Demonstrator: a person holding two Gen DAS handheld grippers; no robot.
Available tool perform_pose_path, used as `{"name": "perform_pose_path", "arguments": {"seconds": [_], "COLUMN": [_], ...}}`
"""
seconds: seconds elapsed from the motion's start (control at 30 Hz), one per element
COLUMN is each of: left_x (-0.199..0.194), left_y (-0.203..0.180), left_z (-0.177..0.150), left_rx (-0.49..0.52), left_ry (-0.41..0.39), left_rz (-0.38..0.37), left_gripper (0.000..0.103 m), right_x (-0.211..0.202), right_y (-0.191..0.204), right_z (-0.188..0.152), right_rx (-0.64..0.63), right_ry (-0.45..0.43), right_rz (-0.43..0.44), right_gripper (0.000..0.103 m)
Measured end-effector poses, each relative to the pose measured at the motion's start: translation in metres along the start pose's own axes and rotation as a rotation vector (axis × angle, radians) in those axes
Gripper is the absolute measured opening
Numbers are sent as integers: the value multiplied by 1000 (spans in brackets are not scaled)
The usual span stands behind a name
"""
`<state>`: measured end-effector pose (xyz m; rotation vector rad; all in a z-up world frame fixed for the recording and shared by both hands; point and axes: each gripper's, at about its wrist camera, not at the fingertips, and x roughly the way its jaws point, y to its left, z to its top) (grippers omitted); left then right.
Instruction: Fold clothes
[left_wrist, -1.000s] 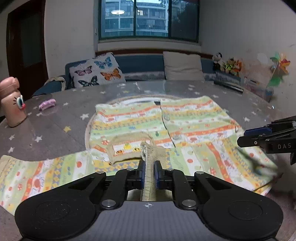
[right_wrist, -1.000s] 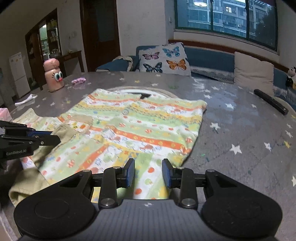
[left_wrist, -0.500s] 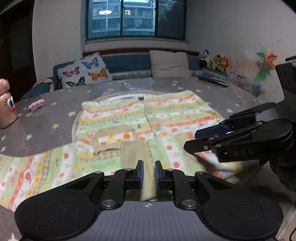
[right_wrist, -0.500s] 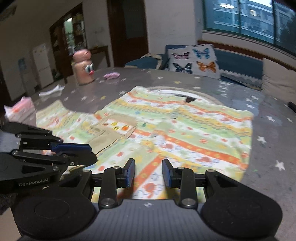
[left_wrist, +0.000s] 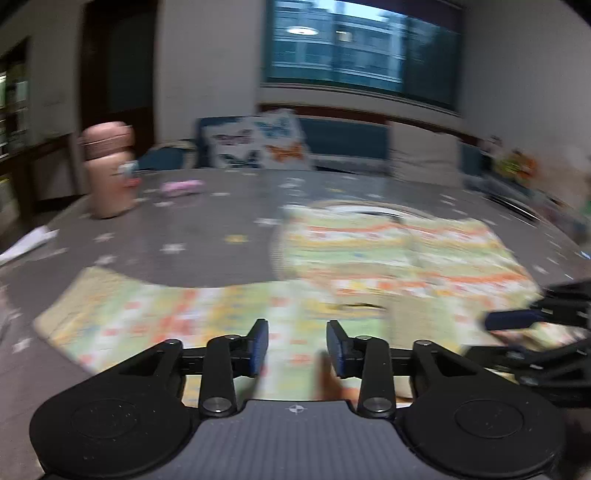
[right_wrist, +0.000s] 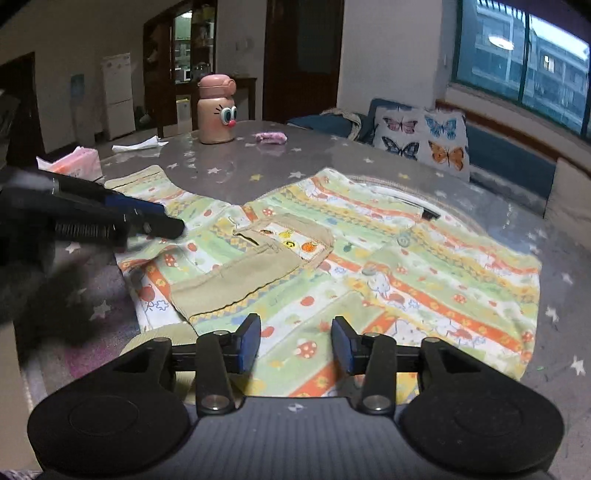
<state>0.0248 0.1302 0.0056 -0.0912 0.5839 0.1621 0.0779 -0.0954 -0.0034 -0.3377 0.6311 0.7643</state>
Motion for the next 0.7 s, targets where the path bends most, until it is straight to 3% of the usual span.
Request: {"name": "perform_pose_path", "arguments": {"seconds": [0.13, 0.5, 0.7], "left_x": [2, 18, 27], "left_y": [42, 134, 150], "left_z": [2, 9, 4], "left_rx": [-71, -247, -285], "left_ry": [-3, -2, 21], "left_rz": [149, 410, 398], "left_gripper": [48, 49, 47], "right_x": [-6, -13, -17], "right_y": [1, 1, -2], "right_z": [5, 3, 1], "right_rx": [-9, 3, 27], "right_ry": [-8, -5, -8], "right_rz": [13, 15, 9], "right_gripper": [51, 55, 56]}}
